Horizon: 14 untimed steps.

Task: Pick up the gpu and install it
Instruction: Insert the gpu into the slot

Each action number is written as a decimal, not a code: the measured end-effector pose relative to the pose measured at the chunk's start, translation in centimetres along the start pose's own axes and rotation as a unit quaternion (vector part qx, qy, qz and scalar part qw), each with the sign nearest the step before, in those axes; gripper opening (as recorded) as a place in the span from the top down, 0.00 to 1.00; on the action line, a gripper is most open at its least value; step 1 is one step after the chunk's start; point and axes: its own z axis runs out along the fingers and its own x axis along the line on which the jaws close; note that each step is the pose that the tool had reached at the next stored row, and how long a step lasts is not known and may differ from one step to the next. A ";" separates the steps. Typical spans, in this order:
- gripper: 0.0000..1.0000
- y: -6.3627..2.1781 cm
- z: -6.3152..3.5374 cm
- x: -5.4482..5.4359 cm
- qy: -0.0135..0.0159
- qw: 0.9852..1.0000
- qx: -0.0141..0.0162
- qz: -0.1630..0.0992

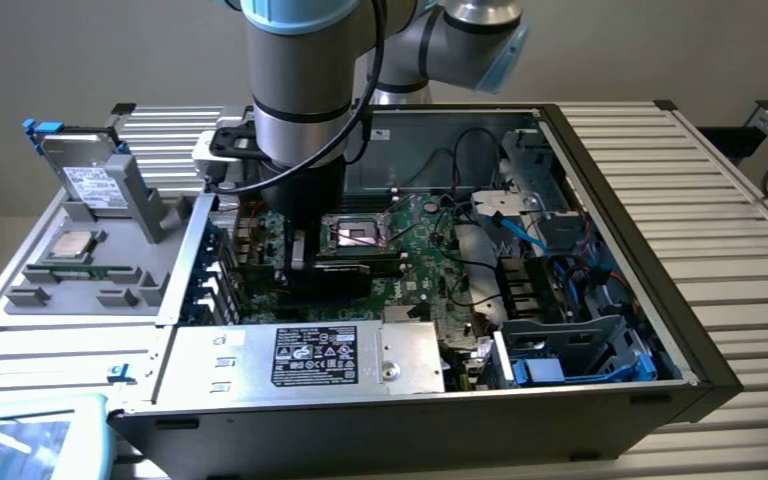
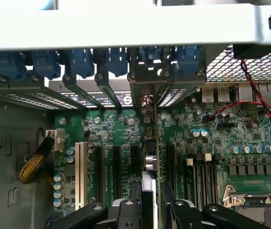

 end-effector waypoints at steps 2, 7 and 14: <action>0.73 0.00 0.00 0.0 0.000 1.000 0.000 0.000; 0.73 0.02 0.01 0.0 0.000 1.000 0.000 0.000; 0.52 0.00 0.00 0.0 0.000 1.000 0.000 0.000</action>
